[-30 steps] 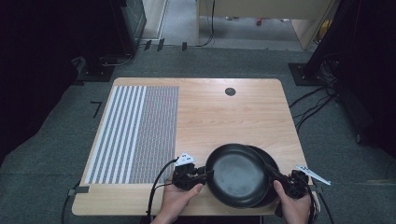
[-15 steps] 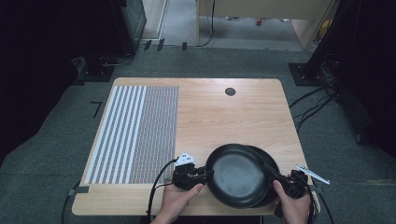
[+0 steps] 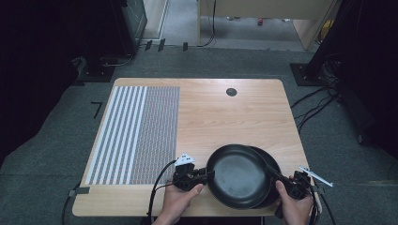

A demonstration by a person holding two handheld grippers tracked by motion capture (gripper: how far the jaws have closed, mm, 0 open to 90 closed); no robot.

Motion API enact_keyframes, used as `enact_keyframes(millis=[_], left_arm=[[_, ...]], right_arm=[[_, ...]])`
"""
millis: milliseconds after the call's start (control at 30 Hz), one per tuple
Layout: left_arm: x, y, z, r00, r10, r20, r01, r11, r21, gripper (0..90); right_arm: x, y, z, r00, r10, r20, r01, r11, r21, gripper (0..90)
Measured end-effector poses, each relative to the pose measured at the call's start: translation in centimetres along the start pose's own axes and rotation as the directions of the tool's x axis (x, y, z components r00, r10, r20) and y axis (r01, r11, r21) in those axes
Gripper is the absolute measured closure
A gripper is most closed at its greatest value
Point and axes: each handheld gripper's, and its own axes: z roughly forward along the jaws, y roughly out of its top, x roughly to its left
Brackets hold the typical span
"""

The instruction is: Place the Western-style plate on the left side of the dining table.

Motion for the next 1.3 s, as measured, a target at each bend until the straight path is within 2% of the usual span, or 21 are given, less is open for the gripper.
enact_keyframes(millis=[167,233,467,800,1300], left_arm=[[0.3,-0.2,0.2,0.9977,-0.046,0.050,0.045,0.9989,0.014,68.2],[0.2,-0.2,0.2,0.9974,-0.043,0.057,0.042,0.9990,0.016,68.6],[-0.1,-0.2,0.2,0.9963,-0.052,0.068,0.051,0.9986,0.014,69.2],[0.1,0.7,-1.1,0.9971,-0.051,0.056,0.051,0.9986,-0.011,69.6],[1.4,2.2,-3.5,0.9985,-0.053,0.014,0.054,0.9976,-0.044,69.7]], right_arm=[[-0.1,0.1,-0.2,0.9995,0.030,-0.012,-0.030,0.999,-0.019,85.6],[-0.1,0.1,-0.4,0.9989,0.043,-0.017,-0.044,0.999,-0.030,85.5],[0.1,0.2,-0.8,0.9995,0.030,-0.008,-0.030,0.999,-0.045,85.2],[1.1,0.6,-0.5,0.9990,0.029,-0.032,-0.031,0.998,-0.057,85.3],[3.7,1.6,1.9,0.9977,0.004,-0.068,-0.007,0.999,-0.049,85.4]])
